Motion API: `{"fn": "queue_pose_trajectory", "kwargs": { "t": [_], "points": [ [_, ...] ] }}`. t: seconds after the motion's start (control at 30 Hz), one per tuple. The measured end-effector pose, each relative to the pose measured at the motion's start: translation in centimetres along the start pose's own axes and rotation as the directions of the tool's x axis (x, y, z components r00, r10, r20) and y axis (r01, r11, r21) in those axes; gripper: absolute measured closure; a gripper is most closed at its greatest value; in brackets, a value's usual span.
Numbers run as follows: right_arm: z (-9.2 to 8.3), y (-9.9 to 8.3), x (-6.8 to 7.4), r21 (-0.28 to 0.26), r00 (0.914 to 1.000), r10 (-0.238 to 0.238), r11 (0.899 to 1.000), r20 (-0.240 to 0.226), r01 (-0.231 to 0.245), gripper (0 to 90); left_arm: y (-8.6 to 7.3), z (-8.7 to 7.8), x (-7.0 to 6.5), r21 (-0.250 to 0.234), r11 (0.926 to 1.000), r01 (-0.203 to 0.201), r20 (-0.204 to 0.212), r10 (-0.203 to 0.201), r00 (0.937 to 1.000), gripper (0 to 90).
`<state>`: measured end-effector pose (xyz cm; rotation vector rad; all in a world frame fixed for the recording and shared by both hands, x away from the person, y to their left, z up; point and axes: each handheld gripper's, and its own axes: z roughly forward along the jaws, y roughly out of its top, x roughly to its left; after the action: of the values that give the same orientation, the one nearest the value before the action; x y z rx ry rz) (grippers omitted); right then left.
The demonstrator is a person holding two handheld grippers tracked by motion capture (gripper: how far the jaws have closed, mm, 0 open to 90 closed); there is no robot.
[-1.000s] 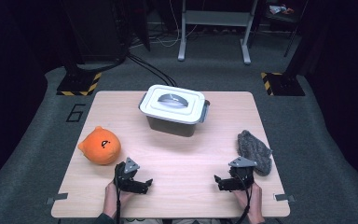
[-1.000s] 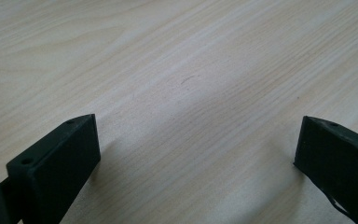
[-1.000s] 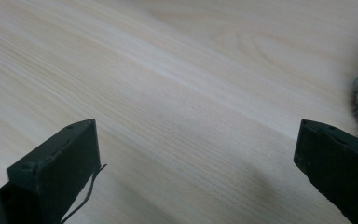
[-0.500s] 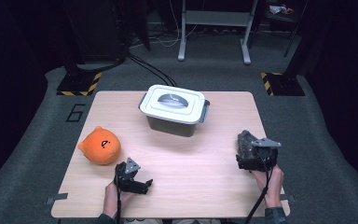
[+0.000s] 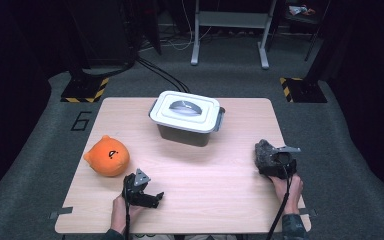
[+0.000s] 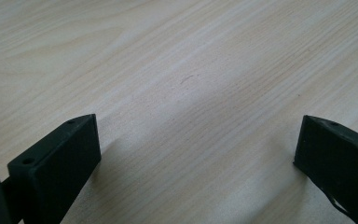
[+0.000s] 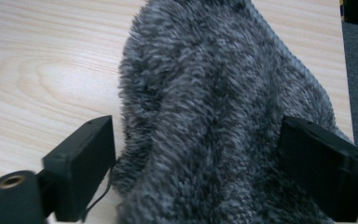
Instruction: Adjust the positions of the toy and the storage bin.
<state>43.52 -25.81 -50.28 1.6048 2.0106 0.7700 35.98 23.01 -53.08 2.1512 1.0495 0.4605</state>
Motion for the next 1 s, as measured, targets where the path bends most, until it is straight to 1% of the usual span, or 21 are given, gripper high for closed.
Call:
{"fn": "queue_pose_trajectory", "kwargs": {
  "t": [0.07, 0.13, 0.23, 0.27, 0.33, 0.4, 0.47, 0.5, 0.53, 0.57, 0.67, 0.7, 0.8, 0.83, 0.87, 0.9, 1.0],
  "points": [
    [0.3, -0.2, -0.2, 0.001, 0.9999, 0.01, 1.0, -0.002, -0.01, 15.6, 0.0, 0.0, 0.0, -0.001, 1.0, 0.001, 0.0, -0.001, 1.0, 0.0],
    [0.6, -0.5, -0.3, 0.006, 0.9997, 0.024, 1.0, -0.002, -0.024, 21.2, 0.0, 0.0, 0.0, -0.001, 1.0, 0.0, 0.0, 0.0, 1.0, 0.0],
    [0.9, -0.8, -0.5, -0.013, 0.9995, 0.025, 1.0, -0.019, -0.025, 29.0, 0.0, 0.0, 0.0, 0.0, 1.0, -0.001, 0.001, 0.001, 1.0, 0.0],
    [0.9, -0.8, -0.5, -0.014, 0.9995, 0.024, 1.0, -0.02, -0.024, 36.1, 0.0, 0.0, 0.0, -0.001, 1.0, 0.0, 0.0, 0.0, 1.0, 0.0],
    [0.8, -1.0, -0.7, -0.045, 0.9995, 0.025, 0.999, -0.018, -0.025, 49.4, 0.0, 0.0, 0.0, -0.001, 1.0, 0.0, 0.0, 0.0, 1.0, 0.0],
    [0.8, -1.2, -0.7, -0.063, 0.9992, 0.035, 0.997, -0.022, -0.036, 59.5, 0.0, 0.0, 0.0, -0.001, 1.0, 0.0, 0.0, 0.0, 1.0, 0.0],
    [0.7, -1.4, -0.9, -0.08, 0.999, 0.026, 0.996, -0.037, -0.029, 67.0, 0.0, 0.0, 0.0, -0.001, 1.0, 0.0, 0.0, 0.0, 1.0, 0.0],
    [0.7, -1.5, -0.9, -0.089, 0.9983, 0.039, 0.995, -0.043, -0.042, 68.9, 0.0, 0.0, 0.0, -0.001, 1.0, 0.0, 0.0, 0.0, 1.0, 0.0],
    [0.6, -1.6, -1.0, -0.093, 0.9984, 0.032, 0.995, -0.047, -0.036, 70.7, 0.0, 0.0, 0.0, -0.001, 1.0, 0.0, 0.0, 0.0, 1.0, 0.0],
    [0.6, -1.7, -0.9, -0.098, 0.9981, 0.036, 0.994, -0.049, -0.041, 71.6, 0.0, 0.0, 0.0, -0.001, 1.0, 0.0, 0.0, 0.0, 1.0, 0.0],
    [0.0, -1.8, -0.2, -0.113, 0.9972, 0.021, 0.993, -0.072, -0.029, 72.6, 0.0, 0.0, 0.0, 0.0, 1.0, 0.0, 0.0, 0.0, 1.0, 0.0],
    [-0.2, -1.8, 0.0, -0.117, 0.9967, 0.009, 0.993, -0.08, -0.019, 72.6, 0.0, 0.0, 0.0, -0.001, 1.0, -0.002, 0.001, 0.002, 1.0, 0.0],
    [-1.4, -1.7, 1.6, -0.142, 0.9916, -0.041, 0.99, -0.123, 0.023, 72.5, 0.0, 0.0, 0.0, 0.003, 0.9999, -0.01, -0.001, 0.01, 1.0, 0.0],
    [-1.7, -1.6, 2.2, -0.151, 0.9887, -0.056, 0.988, -0.139, 0.034, 72.5, 0.0, 0.0, 0.0, 0.003, 1.0, -0.009, 0.001, 0.009, 1.0, 0.0],
    [-2.0, -1.6, 2.8, -0.153, 0.985, -0.082, 0.986, -0.152, 0.058, 72.5, 0.0, 0.0, 0.0, 0.003, 1.0, -0.009, -0.001, 0.009, 1.0, 0.0],
    [-2.2, -1.5, 3.4, -0.159, 0.9817, -0.093, 0.985, -0.166, 0.066, 72.4, 0.0, 0.0, 0.0, 0.003, 1.0, -0.009, -0.001, 0.009, 1.0, 0.0],
    [-2.6, -1.4, 5.4, -0.172, 0.9676, -0.135, 0.98, -0.214, 0.098, 72.3, 0.0, 0.0, 0.0, -0.002, 1.0, -0.002, -0.001, 0.002, 1.0, 0.0]
  ]
}}
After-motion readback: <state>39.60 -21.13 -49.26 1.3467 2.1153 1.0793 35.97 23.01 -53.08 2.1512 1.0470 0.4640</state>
